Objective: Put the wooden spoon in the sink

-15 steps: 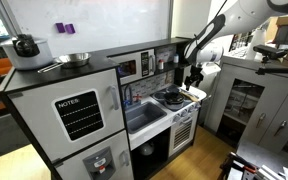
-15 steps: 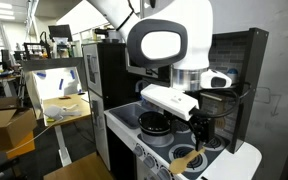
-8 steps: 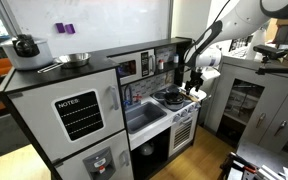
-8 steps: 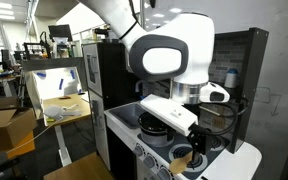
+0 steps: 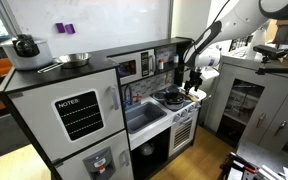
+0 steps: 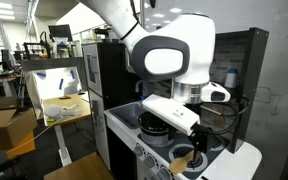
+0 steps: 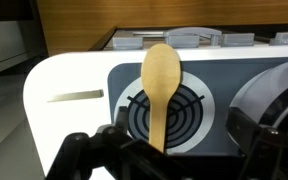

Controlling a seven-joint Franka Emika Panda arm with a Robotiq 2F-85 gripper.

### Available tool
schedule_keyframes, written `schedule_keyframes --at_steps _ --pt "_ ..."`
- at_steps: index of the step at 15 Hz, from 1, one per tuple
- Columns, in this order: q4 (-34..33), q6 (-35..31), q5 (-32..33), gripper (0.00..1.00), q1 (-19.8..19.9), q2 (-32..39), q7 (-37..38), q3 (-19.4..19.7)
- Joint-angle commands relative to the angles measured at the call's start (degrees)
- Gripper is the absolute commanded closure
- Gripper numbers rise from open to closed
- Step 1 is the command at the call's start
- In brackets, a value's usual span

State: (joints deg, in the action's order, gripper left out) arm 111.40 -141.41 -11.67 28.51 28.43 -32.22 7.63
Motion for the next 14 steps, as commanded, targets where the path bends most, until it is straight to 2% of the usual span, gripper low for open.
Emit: schedule_keyframes --at_steps 1,4,14 --pt "-1.98 -0.61 -1.09 0.00 1.57 1.92 -1.77 -1.32" --pt "-1.15 -0.30 0.42 0.00 0.71 1.55 0.25 -0.45" --pt "-1.95 -0.32 0.54 0.00 0.93 2.09 0.48 -0.38"
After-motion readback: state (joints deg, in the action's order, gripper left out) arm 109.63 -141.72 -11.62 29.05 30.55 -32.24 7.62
